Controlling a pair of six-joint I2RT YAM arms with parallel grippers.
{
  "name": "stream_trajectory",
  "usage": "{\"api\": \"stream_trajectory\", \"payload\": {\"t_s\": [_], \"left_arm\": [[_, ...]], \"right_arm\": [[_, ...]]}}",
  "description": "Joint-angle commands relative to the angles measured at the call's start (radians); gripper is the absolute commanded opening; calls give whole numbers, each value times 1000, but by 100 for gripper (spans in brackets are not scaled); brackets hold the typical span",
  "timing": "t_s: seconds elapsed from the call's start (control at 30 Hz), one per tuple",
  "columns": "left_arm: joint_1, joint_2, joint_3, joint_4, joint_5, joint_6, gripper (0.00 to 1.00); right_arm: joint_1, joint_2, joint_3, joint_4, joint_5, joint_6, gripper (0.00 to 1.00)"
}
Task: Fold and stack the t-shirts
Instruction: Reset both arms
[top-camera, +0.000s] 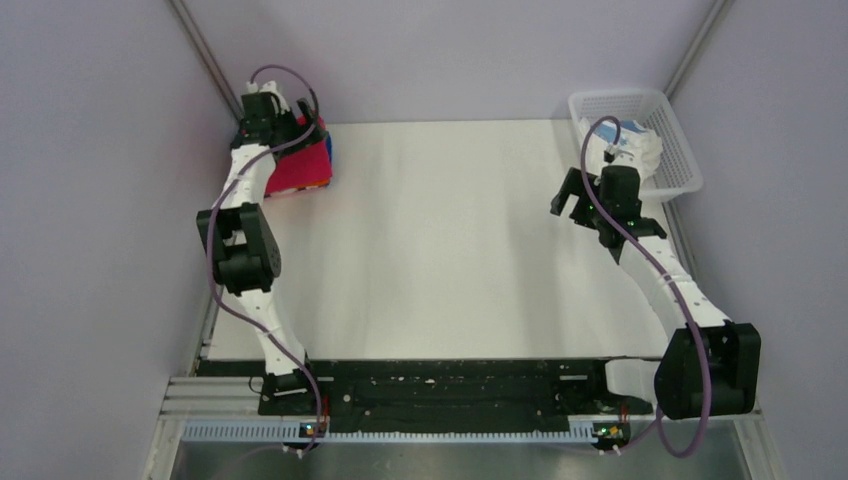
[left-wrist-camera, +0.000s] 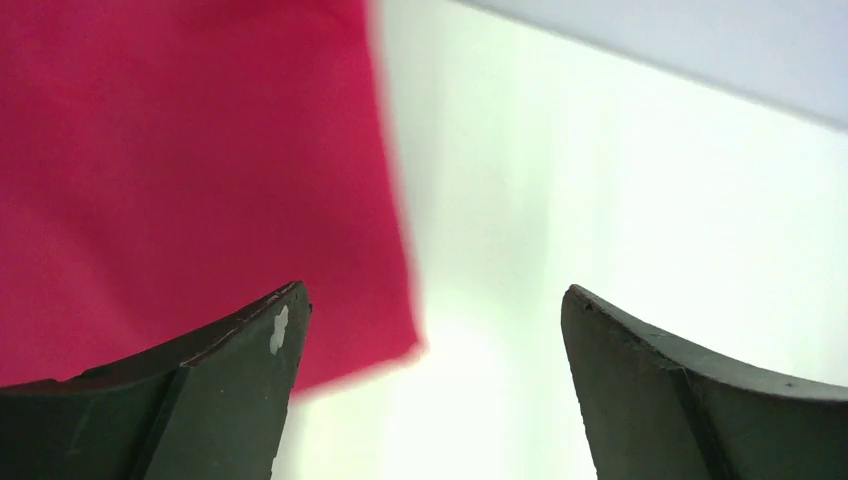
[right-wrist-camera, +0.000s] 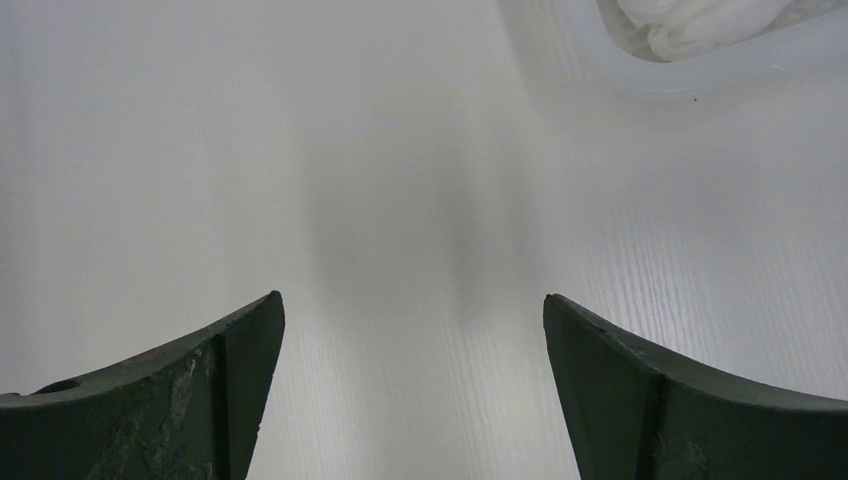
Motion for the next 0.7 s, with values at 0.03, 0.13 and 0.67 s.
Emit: {"api": "stream_trajectory", "payload": {"t_s": [0.03,0.13,0.67], "left_arm": [[-201,-360,-392,277,-86,-56,99],[-290,-503,-724,468,-109,-187,99],[-495,-875,-1125,318,-306,-301,99]], "right_arm": [[-10,-51,-63,72,-55,33,99],[-10,-82,-113,81,-91,33,99],[-10,-264,-436,244,-85,100,99]]}}
